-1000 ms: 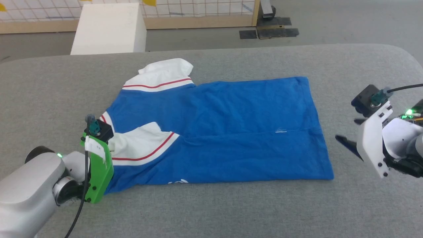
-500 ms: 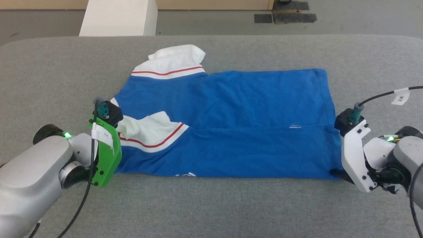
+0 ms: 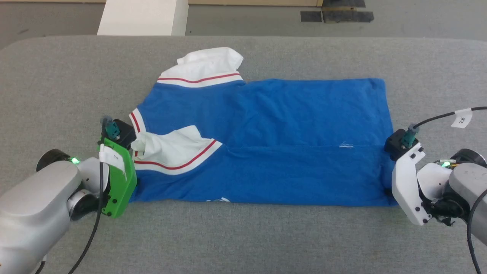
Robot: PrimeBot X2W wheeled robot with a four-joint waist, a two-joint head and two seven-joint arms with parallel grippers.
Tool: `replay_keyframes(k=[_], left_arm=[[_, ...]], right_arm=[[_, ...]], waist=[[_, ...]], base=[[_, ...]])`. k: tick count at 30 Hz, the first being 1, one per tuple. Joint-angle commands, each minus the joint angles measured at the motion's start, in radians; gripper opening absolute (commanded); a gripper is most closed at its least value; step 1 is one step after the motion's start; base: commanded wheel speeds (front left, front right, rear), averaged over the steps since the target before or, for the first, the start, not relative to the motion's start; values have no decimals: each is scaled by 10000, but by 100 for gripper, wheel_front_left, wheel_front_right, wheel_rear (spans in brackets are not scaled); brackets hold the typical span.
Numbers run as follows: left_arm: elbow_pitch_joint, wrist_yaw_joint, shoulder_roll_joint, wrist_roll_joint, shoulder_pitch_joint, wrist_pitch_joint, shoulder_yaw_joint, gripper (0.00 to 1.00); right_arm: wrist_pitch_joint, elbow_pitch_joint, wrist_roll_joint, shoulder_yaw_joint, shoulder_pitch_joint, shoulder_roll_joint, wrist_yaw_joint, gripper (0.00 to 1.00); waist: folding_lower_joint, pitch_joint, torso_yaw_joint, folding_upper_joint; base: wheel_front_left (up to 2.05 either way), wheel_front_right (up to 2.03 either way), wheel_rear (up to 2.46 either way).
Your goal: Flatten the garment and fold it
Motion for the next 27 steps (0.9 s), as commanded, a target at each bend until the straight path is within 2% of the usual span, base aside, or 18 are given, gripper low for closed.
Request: replay_keyframes(k=[1,8,14,21,27], left_arm=[[112,-2,25,-106,179,-132,-22,0],[170,-2,284,-604,508,-700,-34,0],[-487,-2,1014,-833,992,-1014,-102,0],[-1341,119,1530,-1036,2123,-1463,-180,0],[-1689,501,1539,-1217,3125,-1734,-241,0]], right_arm=[[-197,1,85,177,86,33,-19,0],[-1326,-827,64,295,-202,-761,-19,0],[-1907,-1833,178,296,-22,-1624,-19,0],[-2142,-2962,389,289,1059,-2521,-19,0],[-2166,-3152,459,222,2233,-2917,-19,0]], waist=[[0,-304,-123,0],[0,-1037,-195,0],[0,-1539,-279,0],[0,-1889,-238,0],[0,-1864,-238,0]], base=[[0,0,0],[0,0,0],[0,0,0],[0,0,0],[0,0,0]])
